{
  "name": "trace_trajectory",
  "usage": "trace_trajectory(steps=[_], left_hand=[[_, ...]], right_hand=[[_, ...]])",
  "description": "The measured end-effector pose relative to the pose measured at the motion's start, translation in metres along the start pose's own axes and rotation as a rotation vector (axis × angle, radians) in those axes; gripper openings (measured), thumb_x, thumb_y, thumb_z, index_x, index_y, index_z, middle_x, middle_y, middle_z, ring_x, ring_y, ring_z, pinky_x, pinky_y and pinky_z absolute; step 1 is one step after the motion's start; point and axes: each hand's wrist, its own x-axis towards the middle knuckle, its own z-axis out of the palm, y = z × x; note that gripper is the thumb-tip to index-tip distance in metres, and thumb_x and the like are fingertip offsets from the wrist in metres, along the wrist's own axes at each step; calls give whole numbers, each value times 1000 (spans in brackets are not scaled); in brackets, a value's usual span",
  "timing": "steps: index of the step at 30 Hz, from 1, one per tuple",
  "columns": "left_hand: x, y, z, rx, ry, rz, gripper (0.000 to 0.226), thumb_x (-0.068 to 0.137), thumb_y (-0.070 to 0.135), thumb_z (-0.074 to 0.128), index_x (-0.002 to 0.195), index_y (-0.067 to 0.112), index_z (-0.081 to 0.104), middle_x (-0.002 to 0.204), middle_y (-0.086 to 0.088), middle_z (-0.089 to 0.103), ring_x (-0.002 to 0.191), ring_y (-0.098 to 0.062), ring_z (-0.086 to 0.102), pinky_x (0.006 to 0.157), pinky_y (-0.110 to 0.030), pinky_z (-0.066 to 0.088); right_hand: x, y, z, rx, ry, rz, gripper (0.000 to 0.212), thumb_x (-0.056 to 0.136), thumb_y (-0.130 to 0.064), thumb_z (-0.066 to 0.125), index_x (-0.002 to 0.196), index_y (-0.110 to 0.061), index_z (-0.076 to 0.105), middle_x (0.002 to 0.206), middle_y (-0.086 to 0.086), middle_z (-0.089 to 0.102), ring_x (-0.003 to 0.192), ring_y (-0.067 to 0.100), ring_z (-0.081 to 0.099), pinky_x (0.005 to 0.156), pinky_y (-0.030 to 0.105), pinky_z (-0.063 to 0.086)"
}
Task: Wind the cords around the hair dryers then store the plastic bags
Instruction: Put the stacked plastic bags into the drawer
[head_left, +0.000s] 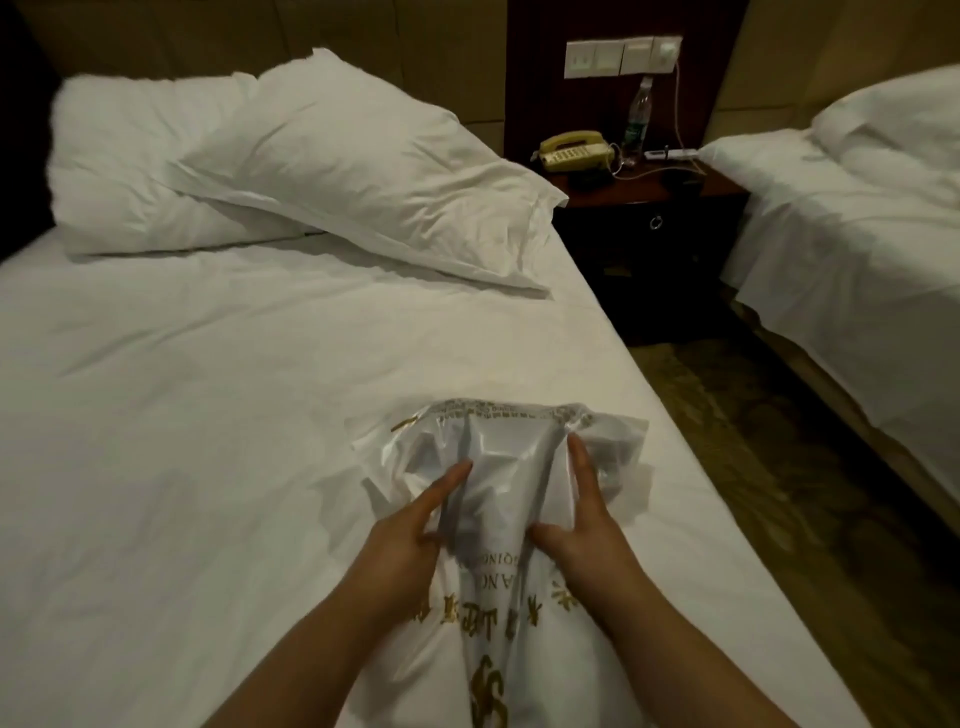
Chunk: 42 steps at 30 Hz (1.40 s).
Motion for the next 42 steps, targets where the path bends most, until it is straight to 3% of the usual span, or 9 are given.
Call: trace_trajectory(steps=[2, 6, 11, 17, 23, 29, 34, 39, 42], left_hand=[[-21, 3, -7, -51, 14, 16, 66, 96, -3, 37, 117, 61, 39, 137, 17, 40, 135, -9, 34, 92, 0, 26], [-71, 26, -31, -119, 98, 55, 70, 86, -14, 41, 108, 51, 55, 124, 22, 50, 119, 2, 43, 77, 8, 32], [-136, 63, -75, -273, 166, 60, 64, 84, -17, 42, 101, 40, 63, 119, 4, 59, 68, 5, 61, 56, -3, 44], [-242, 100, -143, -437, 252, 44, 60, 80, -21, 46, 103, 31, 66, 108, 6, 60, 78, 6, 56, 54, -3, 44], [-382, 108, -221, -556, 406, -23, 54, 81, -16, 48, 108, 27, 66, 93, 15, 59, 83, -7, 61, 64, -18, 54], [-529, 75, -299, -532, 596, 24, 55, 81, -20, 45, 104, 26, 65, 93, 18, 56, 73, 6, 57, 57, -1, 44], [-657, 16, -375, -501, 680, -3, 53, 83, -15, 49, 103, 31, 66, 109, 14, 53, 96, -7, 56, 83, -15, 50], [-781, -44, -447, -495, 817, -74, 53, 83, -13, 50, 93, 36, 66, 128, 1, 55, 104, -24, 60, 65, -17, 51], [-849, -77, -477, -497, 927, -137, 53, 82, -14, 49, 107, 30, 66, 125, -4, 57, 92, -21, 63, 59, -14, 51]], right_hand=[[-20, -9, 0, -7, -30, 11, 80, 88, -7, 59, 139, -52, 18, 124, -15, 33, 110, 4, 37, 81, 10, 38], [-68, -47, 0, 10, -68, 9, 54, 88, 2, 51, 116, -44, 51, 111, -20, 49, 90, -10, 50, 60, -1, 40], [-129, -111, 10, 62, -44, -55, 45, 84, 7, 53, 110, -30, 56, 96, -24, 49, 72, -15, 52, 56, 0, 40], [-208, -188, 50, 48, -73, -199, 54, 80, 14, 50, 107, -32, 56, 99, -23, 48, 77, -13, 51, 59, -1, 40], [-303, -261, 129, 49, -185, -291, 55, 77, 16, 49, 108, -29, 58, 97, -22, 52, 70, -15, 54, 60, 1, 42], [-409, -309, 238, 73, -339, -324, 59, 75, 13, 52, 101, -39, 60, 112, -4, 60, 91, 2, 59, 68, 10, 50], [-501, -333, 356, 127, -450, -358, 57, 77, 11, 53, 103, -39, 60, 119, -2, 57, 96, 3, 57, 67, 11, 49], [-588, -354, 482, 189, -608, -367, 54, 79, 11, 53, 106, -35, 60, 111, -8, 55, 91, -1, 55, 60, 5, 46], [-630, -366, 552, 165, -714, -367, 55, 79, 10, 54, 104, -37, 60, 117, -4, 56, 95, 5, 57, 69, 11, 50]])
